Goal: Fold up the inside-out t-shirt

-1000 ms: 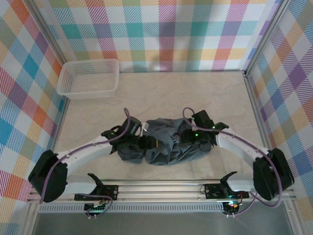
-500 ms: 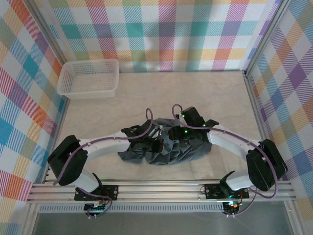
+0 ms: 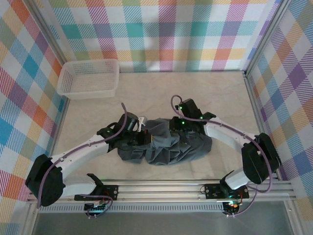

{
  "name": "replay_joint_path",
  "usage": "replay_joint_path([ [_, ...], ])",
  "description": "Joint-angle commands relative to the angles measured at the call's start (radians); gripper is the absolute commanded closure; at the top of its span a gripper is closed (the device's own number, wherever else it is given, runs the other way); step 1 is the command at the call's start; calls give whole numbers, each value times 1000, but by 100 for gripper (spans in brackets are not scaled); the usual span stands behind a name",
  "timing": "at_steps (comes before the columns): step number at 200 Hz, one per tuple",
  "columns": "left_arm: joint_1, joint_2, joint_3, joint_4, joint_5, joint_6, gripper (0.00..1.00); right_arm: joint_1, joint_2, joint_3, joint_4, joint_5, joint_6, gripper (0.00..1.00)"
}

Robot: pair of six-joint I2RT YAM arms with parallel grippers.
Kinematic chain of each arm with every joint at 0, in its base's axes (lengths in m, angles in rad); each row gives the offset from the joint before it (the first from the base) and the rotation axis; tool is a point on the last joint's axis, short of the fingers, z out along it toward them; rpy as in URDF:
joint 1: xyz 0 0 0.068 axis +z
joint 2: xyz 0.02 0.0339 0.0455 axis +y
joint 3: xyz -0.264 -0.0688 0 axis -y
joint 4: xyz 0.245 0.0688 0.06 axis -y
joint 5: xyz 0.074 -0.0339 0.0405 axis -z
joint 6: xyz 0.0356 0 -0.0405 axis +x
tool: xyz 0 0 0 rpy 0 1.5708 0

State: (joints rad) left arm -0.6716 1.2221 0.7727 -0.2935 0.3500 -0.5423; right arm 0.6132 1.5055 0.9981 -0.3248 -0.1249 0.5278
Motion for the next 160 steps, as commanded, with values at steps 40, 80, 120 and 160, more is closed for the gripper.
replay_joint_path([
  [40, 82, -8, -52, 117, 139, -66, 98, 45, -256, -108, 89, -5, -286, 55],
  [80, 103, 27, -40, 191, 230, -102, 98, 290, -492, -454, 457, 67, -1027, 46],
  [120, 103, 36, -34, 201, 238, -112, 99, 461, -364, -558, 763, 321, -1481, 41],
  [160, 104, 27, -44, 209, 236, -121, 100, 461, -191, -528, 866, 467, -1642, 41],
])
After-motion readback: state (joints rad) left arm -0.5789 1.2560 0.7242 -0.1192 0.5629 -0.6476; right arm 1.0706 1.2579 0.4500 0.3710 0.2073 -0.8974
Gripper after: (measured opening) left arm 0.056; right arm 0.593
